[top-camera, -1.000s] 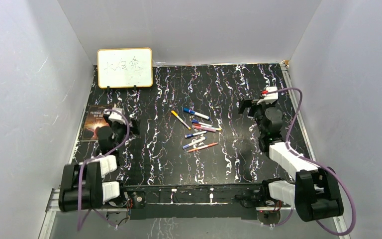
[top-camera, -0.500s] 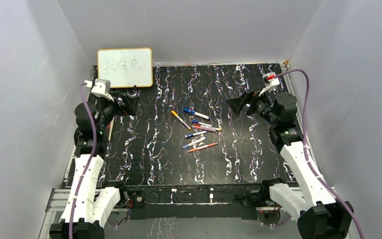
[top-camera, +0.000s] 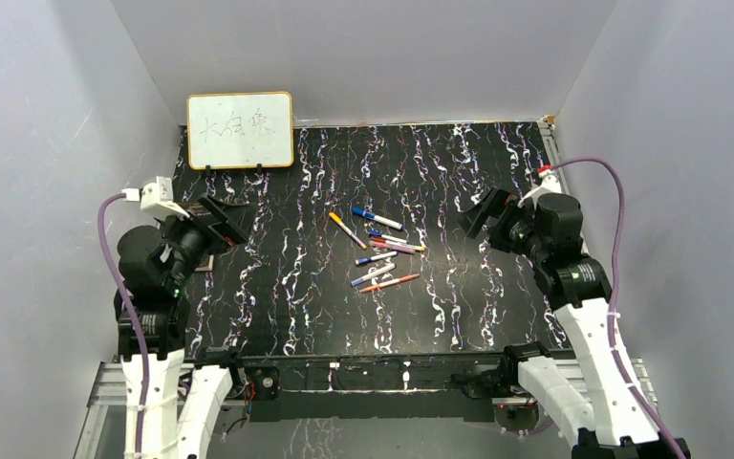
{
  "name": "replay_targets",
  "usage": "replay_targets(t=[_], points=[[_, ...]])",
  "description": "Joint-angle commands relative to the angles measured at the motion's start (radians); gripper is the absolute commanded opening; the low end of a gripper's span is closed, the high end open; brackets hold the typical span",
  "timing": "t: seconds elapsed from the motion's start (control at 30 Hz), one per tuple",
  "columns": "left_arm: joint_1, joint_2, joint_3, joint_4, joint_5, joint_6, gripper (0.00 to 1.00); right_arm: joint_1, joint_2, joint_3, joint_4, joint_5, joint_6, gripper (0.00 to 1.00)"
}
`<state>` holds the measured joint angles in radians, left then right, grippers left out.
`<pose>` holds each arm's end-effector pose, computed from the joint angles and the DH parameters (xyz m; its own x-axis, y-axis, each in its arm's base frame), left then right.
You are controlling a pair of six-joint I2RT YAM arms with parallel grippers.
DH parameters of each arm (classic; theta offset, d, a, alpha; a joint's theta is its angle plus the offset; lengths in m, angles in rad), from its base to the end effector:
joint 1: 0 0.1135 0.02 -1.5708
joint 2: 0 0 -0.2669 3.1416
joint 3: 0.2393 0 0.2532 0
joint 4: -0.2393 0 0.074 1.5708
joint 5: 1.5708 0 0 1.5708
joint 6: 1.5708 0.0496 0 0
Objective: Open the pen caps
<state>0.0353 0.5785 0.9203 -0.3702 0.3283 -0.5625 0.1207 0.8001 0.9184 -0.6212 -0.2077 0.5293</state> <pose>0.1296 -0.0114 0.3950 -0.1780 -0.5114 -0.8407 0.2291 0.8093 -0.5408 0.1761 0.0317 0.3346 -0.5630 0.4294 -0.7061 -0.0149 0.8490 0.5282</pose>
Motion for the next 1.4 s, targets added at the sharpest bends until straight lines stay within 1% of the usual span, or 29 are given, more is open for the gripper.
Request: replay_targets(t=[0.0, 0.07, 0.13, 0.17, 0.2, 0.33, 0.43, 0.47, 0.53, 0.6, 0.7, 0.77, 0.9, 1.0, 1.07, 1.13, 1.2, 1.3, 1.37], points=[[-0.005, 0.044, 0.071, -0.203, 0.014, -0.030, 0.98, 0.001, -0.035, -0.045, 0.027, -0.150, 0.081, 0.98], [-0.006, 0.060, 0.086, -0.251, 0.076, -0.024, 0.98, 0.001, 0.010, -0.058, 0.044, -0.255, 0.081, 0.98], [-0.006, 0.068, 0.068, -0.227, 0.218, 0.007, 0.98, 0.002, 0.055, -0.082, 0.076, -0.382, 0.065, 0.98], [-0.006, 0.068, 0.047, -0.216, 0.267, 0.003, 0.98, 0.002, 0.075, -0.106, 0.088, -0.445, 0.056, 0.98], [-0.006, 0.064, 0.023, -0.208, 0.291, -0.012, 0.98, 0.002, 0.094, -0.123, 0.083, -0.472, 0.051, 0.98], [-0.005, 0.017, -0.109, -0.113, 0.368, -0.064, 0.98, 0.001, 0.116, -0.179, 0.065, -0.528, 0.001, 0.98], [-0.006, -0.012, -0.164, -0.084, 0.417, -0.046, 0.98, 0.002, 0.089, -0.181, 0.016, -0.505, -0.041, 0.98], [-0.007, -0.013, -0.166, -0.107, 0.422, -0.024, 0.98, 0.001, 0.082, -0.185, 0.002, -0.500, -0.046, 0.98], [-0.025, -0.007, -0.169, -0.165, 0.392, 0.008, 0.98, 0.002, 0.069, -0.214, 0.004, -0.524, -0.043, 0.98], [-0.038, 0.001, -0.189, -0.176, 0.381, 0.004, 0.98, 0.002, 0.051, -0.253, 0.015, -0.543, -0.033, 0.98], [-0.045, 0.020, -0.223, -0.146, 0.398, -0.027, 0.98, 0.002, 0.026, -0.295, 0.020, -0.551, -0.029, 0.98], [-0.058, 0.036, -0.235, -0.136, 0.385, -0.030, 0.98, 0.002, 0.028, -0.302, 0.014, -0.544, -0.041, 0.98], [-0.068, 0.089, -0.253, -0.158, 0.320, 0.002, 0.98, 0.003, 0.085, -0.274, 0.009, -0.510, -0.082, 0.98], [-0.082, 0.137, -0.259, -0.137, 0.316, -0.013, 0.98, 0.008, 0.153, -0.248, 0.052, -0.491, -0.092, 0.98], [-0.110, 0.158, -0.256, -0.117, 0.277, -0.035, 0.98, 0.022, 0.219, -0.229, 0.105, -0.480, -0.089, 0.98], [-0.156, 0.185, -0.260, -0.080, 0.251, -0.064, 0.98, 0.052, 0.296, -0.194, 0.146, -0.453, -0.095, 0.98], [-0.227, 0.227, -0.253, -0.057, 0.194, -0.088, 0.98, 0.097, 0.376, -0.142, 0.162, -0.403, -0.106, 0.98], [-0.365, 0.321, -0.224, -0.036, 0.073, -0.103, 0.98, 0.194, 0.484, -0.050, 0.172, -0.291, -0.117, 0.98], [-0.446, 0.385, -0.174, -0.077, -0.041, -0.092, 0.98, 0.258, 0.546, 0.014, 0.160, -0.220, -0.124, 0.98]])
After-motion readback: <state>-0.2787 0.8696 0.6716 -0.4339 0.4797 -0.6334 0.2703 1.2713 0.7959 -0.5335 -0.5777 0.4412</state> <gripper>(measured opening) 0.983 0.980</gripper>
